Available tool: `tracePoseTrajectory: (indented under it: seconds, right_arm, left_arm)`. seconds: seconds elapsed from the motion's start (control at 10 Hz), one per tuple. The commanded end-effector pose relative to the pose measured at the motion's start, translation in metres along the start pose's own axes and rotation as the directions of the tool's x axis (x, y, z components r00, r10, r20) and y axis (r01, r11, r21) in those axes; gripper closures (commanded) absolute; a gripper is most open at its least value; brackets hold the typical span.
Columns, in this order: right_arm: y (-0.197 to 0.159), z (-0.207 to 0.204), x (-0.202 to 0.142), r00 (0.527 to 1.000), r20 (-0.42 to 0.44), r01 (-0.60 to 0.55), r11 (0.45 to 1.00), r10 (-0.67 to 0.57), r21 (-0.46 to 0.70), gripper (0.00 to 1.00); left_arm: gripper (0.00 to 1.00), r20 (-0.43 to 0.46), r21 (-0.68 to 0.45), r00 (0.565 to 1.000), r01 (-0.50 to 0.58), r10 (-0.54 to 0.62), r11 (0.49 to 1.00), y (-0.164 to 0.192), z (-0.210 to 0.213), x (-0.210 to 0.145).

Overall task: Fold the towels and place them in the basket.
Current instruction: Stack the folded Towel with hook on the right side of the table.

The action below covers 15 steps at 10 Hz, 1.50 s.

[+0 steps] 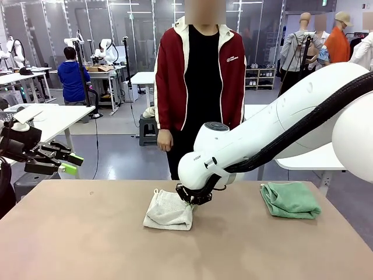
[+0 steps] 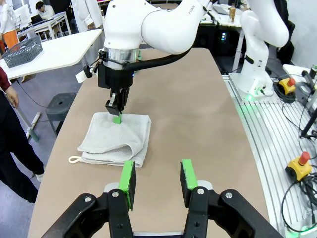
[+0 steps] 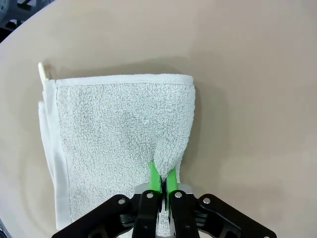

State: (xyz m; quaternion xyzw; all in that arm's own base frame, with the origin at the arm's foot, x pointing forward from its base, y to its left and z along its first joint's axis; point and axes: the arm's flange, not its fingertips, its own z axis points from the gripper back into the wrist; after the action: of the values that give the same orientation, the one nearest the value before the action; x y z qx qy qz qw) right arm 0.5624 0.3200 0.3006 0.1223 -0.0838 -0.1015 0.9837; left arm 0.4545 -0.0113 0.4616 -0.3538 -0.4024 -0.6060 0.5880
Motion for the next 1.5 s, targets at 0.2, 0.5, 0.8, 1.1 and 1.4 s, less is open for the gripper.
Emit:
tracePoseTrajectory:
  seconds: [0.2, 0.5, 0.8, 1.1, 1.4]
  right_arm:
    - [-0.006, 0.009, 0.003, 0.999, 0.014, -0.044, 0.999, 0.044, -0.02, 0.95]
    - [-0.033, 0.062, 0.016, 0.973, 0.114, -0.18, 0.971, 0.199, -0.16, 0.95]
    - [-0.07, 0.121, 0.027, 0.955, 0.18, -0.192, 0.953, 0.237, -0.234, 0.95]
    - [-0.11, 0.164, 0.044, 0.938, 0.189, -0.228, 0.926, 0.292, -0.3, 0.95]
    - [-0.139, 0.191, 0.055, 0.916, 0.166, -0.288, 0.888, 0.364, -0.359, 0.95]
  left_arm:
    - [0.52, 0.02, -0.001, 1.0, 0.004, -0.004, 1.0, -0.002, 0.001, 0.001]
    - [0.52, 0.02, -0.001, 1.0, 0.004, -0.004, 1.0, -0.002, 0.001, 0.001]
    - [0.52, 0.02, -0.001, 1.0, 0.004, -0.004, 1.0, -0.002, 0.001, 0.001]
    - [0.52, 0.02, -0.001, 1.0, 0.004, -0.004, 1.0, -0.002, 0.001, 0.001]
    - [0.52, 0.02, -0.001, 1.0, 0.004, -0.004, 1.0, -0.002, 0.001, 0.001]
